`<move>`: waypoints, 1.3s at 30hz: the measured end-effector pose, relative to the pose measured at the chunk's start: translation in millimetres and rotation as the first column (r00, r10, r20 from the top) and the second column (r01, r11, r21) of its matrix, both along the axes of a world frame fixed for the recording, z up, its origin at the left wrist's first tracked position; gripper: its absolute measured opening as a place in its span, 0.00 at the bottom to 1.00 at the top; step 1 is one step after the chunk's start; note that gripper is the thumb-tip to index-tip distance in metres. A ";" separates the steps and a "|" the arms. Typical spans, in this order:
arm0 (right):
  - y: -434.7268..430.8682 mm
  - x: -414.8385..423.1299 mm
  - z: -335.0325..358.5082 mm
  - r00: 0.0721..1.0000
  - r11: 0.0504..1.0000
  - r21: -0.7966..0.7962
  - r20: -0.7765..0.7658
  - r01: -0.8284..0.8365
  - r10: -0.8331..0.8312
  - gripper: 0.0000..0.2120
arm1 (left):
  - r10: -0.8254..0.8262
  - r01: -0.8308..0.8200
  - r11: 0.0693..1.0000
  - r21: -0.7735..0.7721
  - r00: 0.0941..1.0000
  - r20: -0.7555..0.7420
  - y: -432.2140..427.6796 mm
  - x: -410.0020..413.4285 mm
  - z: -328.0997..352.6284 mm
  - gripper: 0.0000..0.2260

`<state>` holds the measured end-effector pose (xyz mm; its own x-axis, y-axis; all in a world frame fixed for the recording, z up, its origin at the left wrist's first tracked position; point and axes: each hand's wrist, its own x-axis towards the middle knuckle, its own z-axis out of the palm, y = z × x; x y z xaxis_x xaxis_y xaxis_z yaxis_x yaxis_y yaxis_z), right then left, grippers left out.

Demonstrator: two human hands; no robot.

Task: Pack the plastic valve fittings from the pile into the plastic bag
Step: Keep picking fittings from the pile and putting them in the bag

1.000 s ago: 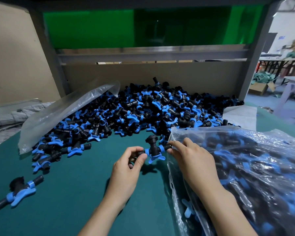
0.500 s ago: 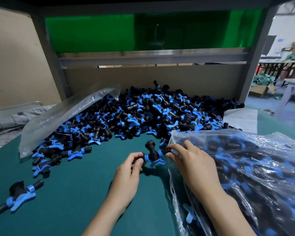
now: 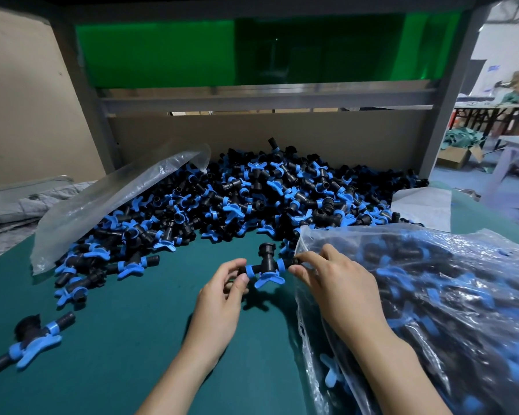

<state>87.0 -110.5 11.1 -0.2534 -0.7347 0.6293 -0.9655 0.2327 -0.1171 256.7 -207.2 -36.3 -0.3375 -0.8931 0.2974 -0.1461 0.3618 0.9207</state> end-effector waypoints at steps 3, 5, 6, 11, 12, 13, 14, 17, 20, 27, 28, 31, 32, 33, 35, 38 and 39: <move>0.2 -1.8 -1.4 1.000 1.000 0.019 0.000 -0.007 0.007 0.13 | -0.003 0.004 1.000 0.011 0.998 -0.064 1.4 1.8 3.4 0.10; 0.4 -2.3 -2.0 1.000 1.000 0.024 0.002 -0.008 0.008 0.13 | -0.009 0.010 1.000 0.009 0.997 -0.077 2.7 2.9 5.0 0.10; 0.5 -2.3 -2.0 1.000 1.000 0.028 0.001 -0.008 0.008 0.13 | -0.012 0.013 1.000 0.011 0.997 -0.081 3.3 3.3 5.6 0.10; 0.6 -1.9 -1.0 1.000 0.999 0.051 -0.006 -0.006 0.006 0.12 | -0.023 0.025 1.000 0.011 0.995 -0.097 5.1 3.1 7.8 0.10; 0.6 -1.9 -1.0 1.000 0.999 0.053 -0.007 -0.005 0.005 0.12 | -0.027 0.028 0.999 0.015 0.995 -0.098 5.1 3.1 8.1 0.10; 0.7 -2.0 -1.3 1.000 0.998 0.055 -0.007 -0.002 0.003 0.12 | -0.030 0.032 0.999 0.018 0.995 -0.099 5.0 2.6 8.2 0.09; 0.6 -2.3 -1.7 1.000 0.999 0.054 -0.007 -0.002 0.002 0.12 | -0.033 0.035 0.999 0.019 0.995 -0.099 4.9 2.5 7.9 0.09; 0.1 -3.6 -3.6 1.000 0.998 0.069 -0.009 0.008 -0.007 0.12 | -0.035 0.036 0.999 0.009 0.995 -0.098 4.5 1.7 7.1 0.10; -0.3 -4.4 -4.3 1.000 0.995 0.101 -0.012 0.012 -0.010 0.12 | -0.044 0.044 0.999 -0.003 0.995 -0.094 4.8 2.5 7.4 0.12; 0.2 -4.4 -3.2 1.000 0.993 0.120 -0.002 0.009 -0.008 0.11 | -0.057 0.056 0.998 -0.019 0.993 -0.100 8.1 3.4 9.6 0.12; 0.2 -4.3 -2.9 1.000 0.993 0.119 -0.002 0.009 -0.008 0.11 | -0.059 0.056 0.998 -0.026 0.993 -0.103 8.6 3.7 10.3 0.11; 0.0 -3.3 -1.8 1.000 0.992 0.125 0.016 0.010 -0.012 0.10 | -0.062 0.059 0.998 -0.036 0.992 -0.107 9.5 3.9 11.7 0.09; 0.2 -2.9 -1.2 1.000 0.992 0.128 0.024 0.011 -0.014 0.10 | -0.060 0.056 0.998 -0.034 0.992 -0.110 10.3 3.8 12.6 0.09; 0.5 -2.7 -0.3 0.999 0.992 0.127 0.034 0.010 -0.014 0.10 | -0.050 0.047 0.998 -0.031 0.993 -0.111 11.2 3.6 13.5 0.09; 2.2 -2.4 3.4 0.996 0.995 0.095 0.087 -0.017 0.009 0.08 | -0.016 0.014 1.000 -0.020 0.992 -0.126 13.5 3.9 14.8 0.10; 7.0 -0.6 12.7 0.929 0.989 -0.098 0.342 -0.112 0.139 0.09 | 0.029 -0.035 0.999 -0.027 0.985 -0.172 22.0 9.5 18.5 0.09; 8.6 0.1 16.7 0.870 0.973 -0.187 0.447 -0.138 0.210 0.10 | 0.040 -0.049 0.998 -0.046 0.983 -0.180 25.8 10.9 19.2 0.09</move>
